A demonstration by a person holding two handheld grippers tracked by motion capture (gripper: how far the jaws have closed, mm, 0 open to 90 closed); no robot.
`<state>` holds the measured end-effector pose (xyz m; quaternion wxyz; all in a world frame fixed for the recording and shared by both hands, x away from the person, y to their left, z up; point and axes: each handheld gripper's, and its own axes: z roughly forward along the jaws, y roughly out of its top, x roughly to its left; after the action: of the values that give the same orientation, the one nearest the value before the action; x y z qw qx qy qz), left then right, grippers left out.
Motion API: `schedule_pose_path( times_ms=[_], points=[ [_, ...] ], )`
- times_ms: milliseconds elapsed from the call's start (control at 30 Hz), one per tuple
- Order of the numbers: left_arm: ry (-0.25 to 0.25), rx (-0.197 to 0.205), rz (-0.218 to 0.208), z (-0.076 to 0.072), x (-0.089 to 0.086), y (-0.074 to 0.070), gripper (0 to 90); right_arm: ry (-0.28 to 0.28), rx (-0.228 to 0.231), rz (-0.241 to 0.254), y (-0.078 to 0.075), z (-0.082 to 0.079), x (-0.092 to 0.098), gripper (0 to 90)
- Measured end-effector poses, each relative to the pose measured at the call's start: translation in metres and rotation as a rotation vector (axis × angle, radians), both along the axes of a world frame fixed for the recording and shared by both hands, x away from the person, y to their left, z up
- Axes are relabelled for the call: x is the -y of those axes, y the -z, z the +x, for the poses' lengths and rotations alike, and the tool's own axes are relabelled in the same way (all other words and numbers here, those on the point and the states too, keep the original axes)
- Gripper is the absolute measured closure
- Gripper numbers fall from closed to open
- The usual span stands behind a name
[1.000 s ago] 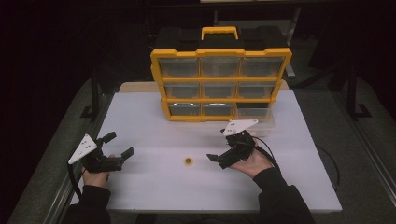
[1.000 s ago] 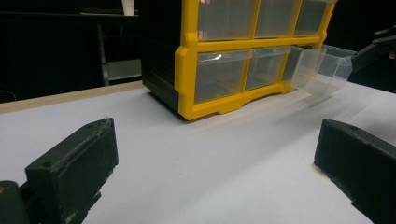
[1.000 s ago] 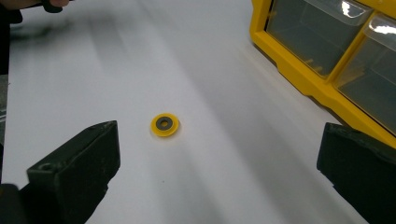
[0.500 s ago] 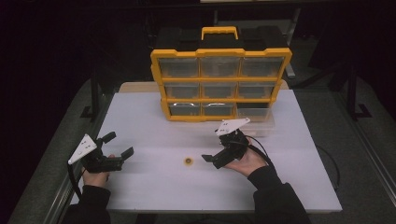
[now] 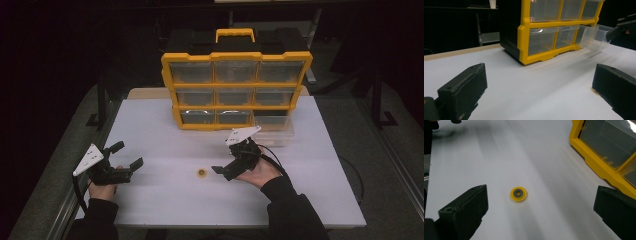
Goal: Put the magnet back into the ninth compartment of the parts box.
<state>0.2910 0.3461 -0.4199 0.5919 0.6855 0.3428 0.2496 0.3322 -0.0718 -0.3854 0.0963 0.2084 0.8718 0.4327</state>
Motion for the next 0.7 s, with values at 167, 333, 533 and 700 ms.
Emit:
schedule_pose_path(
  times_ms=[167,333,533,700],
  points=[
    [0.000,0.000,0.000,0.000,0.000,0.000,0.0,-0.010,-0.004,-0.009,0.001,0.000,-0.006,0.0],
    [0.000,0.001,0.000,0.000,0.000,0.000,0.0,-0.018,-0.008,-0.017,0.003,0.002,-0.012,0.0],
    [0.002,0.000,-0.001,0.000,0.000,0.000,0.0,-0.040,-0.014,-0.034,0.007,0.003,-0.022,0.0],
    [0.001,0.000,-0.001,0.000,0.000,0.000,0.0,-0.054,-0.025,-0.049,0.009,0.003,-0.030,0.0]
  ],
)
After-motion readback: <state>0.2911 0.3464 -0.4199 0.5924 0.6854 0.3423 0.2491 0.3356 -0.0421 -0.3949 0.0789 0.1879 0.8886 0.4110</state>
